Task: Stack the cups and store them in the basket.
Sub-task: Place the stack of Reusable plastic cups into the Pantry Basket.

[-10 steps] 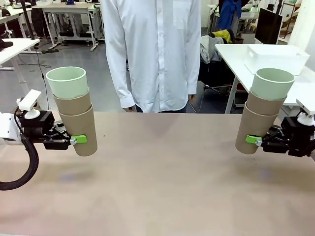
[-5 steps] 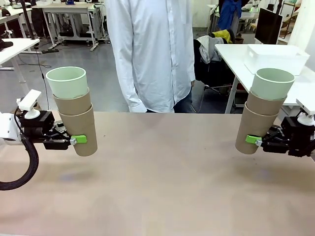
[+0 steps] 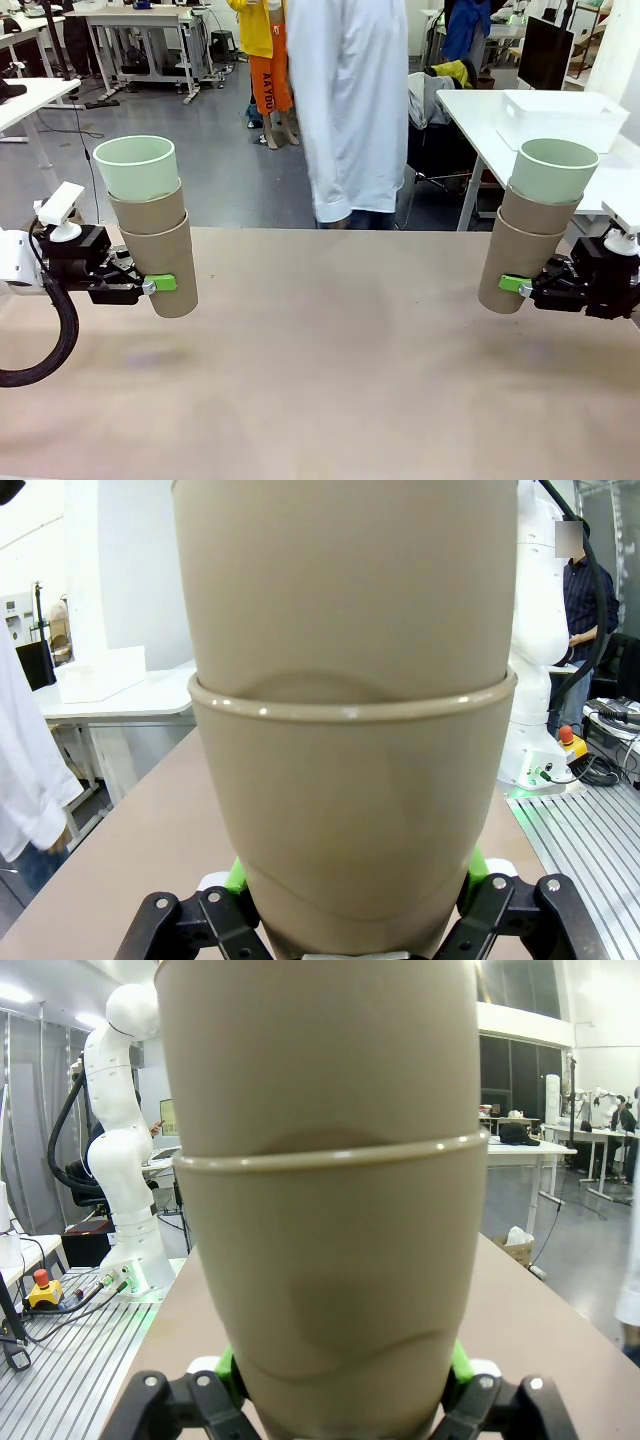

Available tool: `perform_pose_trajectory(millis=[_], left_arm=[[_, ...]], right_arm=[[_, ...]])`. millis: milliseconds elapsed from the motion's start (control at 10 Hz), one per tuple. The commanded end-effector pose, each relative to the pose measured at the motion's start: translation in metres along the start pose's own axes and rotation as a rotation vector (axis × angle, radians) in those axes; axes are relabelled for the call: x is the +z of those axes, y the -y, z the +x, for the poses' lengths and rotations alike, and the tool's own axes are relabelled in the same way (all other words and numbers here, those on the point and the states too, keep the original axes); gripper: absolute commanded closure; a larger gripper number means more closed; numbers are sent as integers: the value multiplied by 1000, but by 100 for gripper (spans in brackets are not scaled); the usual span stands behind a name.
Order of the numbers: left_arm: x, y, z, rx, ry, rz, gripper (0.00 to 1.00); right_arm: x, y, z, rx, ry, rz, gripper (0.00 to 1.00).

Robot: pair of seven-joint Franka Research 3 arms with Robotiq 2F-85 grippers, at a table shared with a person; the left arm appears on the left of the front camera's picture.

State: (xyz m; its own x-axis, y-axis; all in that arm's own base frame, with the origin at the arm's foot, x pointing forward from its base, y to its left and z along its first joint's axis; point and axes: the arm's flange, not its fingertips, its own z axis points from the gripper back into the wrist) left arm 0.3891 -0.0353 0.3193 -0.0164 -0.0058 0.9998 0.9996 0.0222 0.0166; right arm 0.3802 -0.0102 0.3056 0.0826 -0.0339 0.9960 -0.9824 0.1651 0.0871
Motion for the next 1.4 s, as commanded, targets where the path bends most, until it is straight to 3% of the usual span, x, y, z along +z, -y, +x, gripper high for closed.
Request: perform_pose_trajectory(millis=[0, 1300], left_arm=[[0, 0, 4, -8, 8, -1, 16], [0, 0, 4, -8, 8, -1, 16]], right_arm=[[-1, 0, 4, 11, 1, 2, 16], [-1, 0, 4, 11, 1, 2, 16]])
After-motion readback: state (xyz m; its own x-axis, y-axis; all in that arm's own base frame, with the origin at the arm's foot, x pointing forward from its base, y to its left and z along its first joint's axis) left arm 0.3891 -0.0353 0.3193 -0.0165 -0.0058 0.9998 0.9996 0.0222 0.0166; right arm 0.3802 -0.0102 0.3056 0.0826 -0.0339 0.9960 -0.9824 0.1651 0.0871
